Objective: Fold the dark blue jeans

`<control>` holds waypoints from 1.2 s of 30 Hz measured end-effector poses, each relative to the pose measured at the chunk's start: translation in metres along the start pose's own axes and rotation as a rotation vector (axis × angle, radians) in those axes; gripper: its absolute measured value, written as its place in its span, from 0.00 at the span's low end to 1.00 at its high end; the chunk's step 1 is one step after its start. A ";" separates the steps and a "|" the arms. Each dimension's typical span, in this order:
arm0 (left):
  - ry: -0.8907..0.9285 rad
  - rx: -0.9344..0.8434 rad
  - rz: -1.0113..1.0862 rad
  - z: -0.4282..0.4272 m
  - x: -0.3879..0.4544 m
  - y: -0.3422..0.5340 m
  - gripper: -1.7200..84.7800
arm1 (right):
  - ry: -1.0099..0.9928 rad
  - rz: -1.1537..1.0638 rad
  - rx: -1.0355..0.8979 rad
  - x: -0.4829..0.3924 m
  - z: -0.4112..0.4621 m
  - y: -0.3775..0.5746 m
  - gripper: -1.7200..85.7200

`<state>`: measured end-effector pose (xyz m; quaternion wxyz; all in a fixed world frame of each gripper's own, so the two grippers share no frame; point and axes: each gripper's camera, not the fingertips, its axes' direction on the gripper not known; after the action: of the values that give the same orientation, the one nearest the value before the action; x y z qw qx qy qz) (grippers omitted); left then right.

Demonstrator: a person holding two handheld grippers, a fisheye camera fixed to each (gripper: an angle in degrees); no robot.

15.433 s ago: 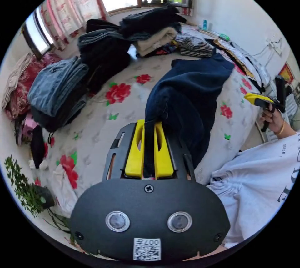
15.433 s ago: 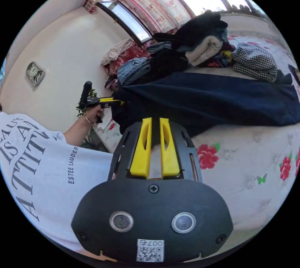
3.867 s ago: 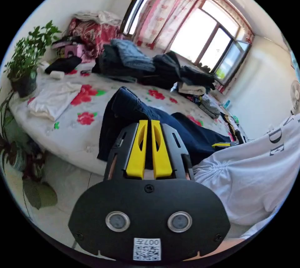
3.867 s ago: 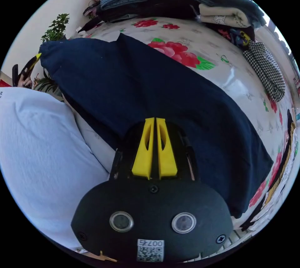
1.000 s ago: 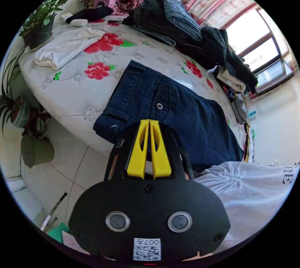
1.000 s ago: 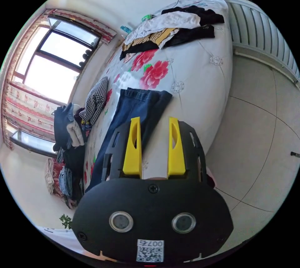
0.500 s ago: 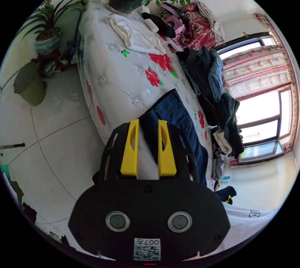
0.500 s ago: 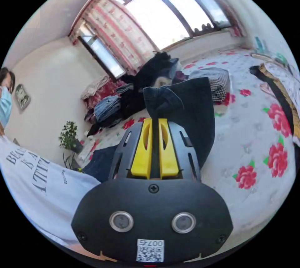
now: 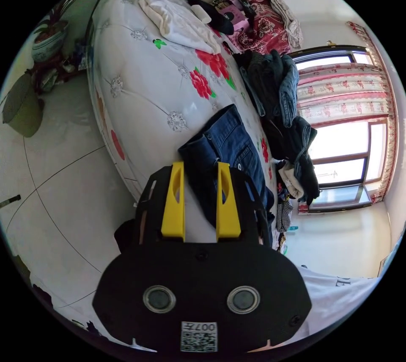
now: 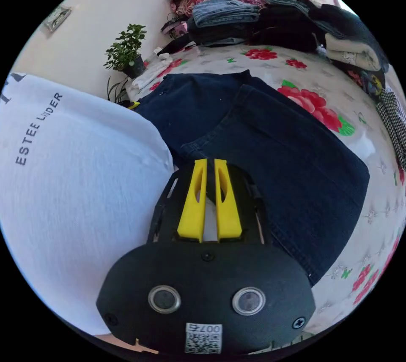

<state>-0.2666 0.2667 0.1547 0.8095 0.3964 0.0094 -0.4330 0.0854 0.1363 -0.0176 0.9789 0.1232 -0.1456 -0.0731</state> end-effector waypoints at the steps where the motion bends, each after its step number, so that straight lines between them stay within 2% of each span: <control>1: 0.006 0.003 -0.007 0.001 0.000 0.000 0.11 | 0.002 0.032 0.022 0.008 -0.008 0.003 0.02; 5: 0.161 0.052 -0.034 0.005 0.008 -0.001 0.07 | -0.009 0.175 0.068 0.036 -0.023 0.015 0.02; 7: 0.236 0.068 0.064 0.002 0.035 -0.003 0.07 | 0.011 0.198 0.114 0.040 -0.033 0.020 0.02; 10: 0.277 0.015 0.402 0.000 0.121 -0.005 0.07 | 0.051 0.239 0.205 0.049 -0.055 0.031 0.02; 12: 0.379 -0.059 0.687 0.004 0.201 0.005 0.07 | 0.080 0.290 0.247 0.061 -0.068 0.039 0.02; 13: 0.415 -0.077 0.756 0.006 0.221 0.011 0.07 | 0.095 0.324 0.274 0.069 -0.077 0.045 0.02; 15: 0.581 -0.209 1.024 0.022 0.302 0.044 0.07 | 0.102 0.384 0.325 0.082 -0.092 0.057 0.02; 16: 0.625 -0.256 1.087 0.028 0.322 0.056 0.07 | 0.102 0.433 0.373 0.091 -0.102 0.068 0.02; 18: 0.771 -0.484 1.299 0.063 0.389 0.118 0.08 | 0.091 0.509 0.451 0.103 -0.117 0.087 0.03; 20: 0.820 -0.639 1.369 0.101 0.422 0.171 0.08 | 0.088 0.622 0.544 0.119 -0.131 0.118 0.03; 22: 0.794 -0.742 1.363 0.149 0.437 0.218 0.10 | 0.089 0.684 0.587 0.128 -0.136 0.141 0.04; 24: 0.682 -0.941 1.316 0.210 0.439 0.260 0.11 | 0.088 0.742 0.592 0.138 -0.138 0.160 0.05; 26: 0.624 -0.986 1.282 0.229 0.431 0.267 0.12 | 0.070 0.795 0.583 0.150 -0.139 0.182 0.06; 29: 0.422 -0.870 1.269 0.234 0.406 0.245 0.13 | 0.032 0.851 0.579 0.171 -0.136 0.205 0.08; 31: 0.279 -0.787 1.177 0.236 0.384 0.218 0.13 | 0.003 0.883 0.571 0.187 -0.131 0.213 0.08; 33: 0.172 -0.715 0.985 0.237 0.348 0.185 0.14 | -0.051 0.913 0.553 0.205 -0.123 0.215 0.09; 36: 0.122 -0.696 0.798 0.243 0.315 0.169 0.16 | -0.090 0.904 0.482 0.230 -0.109 0.204 0.10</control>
<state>-0.0297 -0.0567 0.3156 0.9929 0.1019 0.0479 -0.0390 0.3576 0.3144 -0.0035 0.8493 0.2667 -0.2390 0.3878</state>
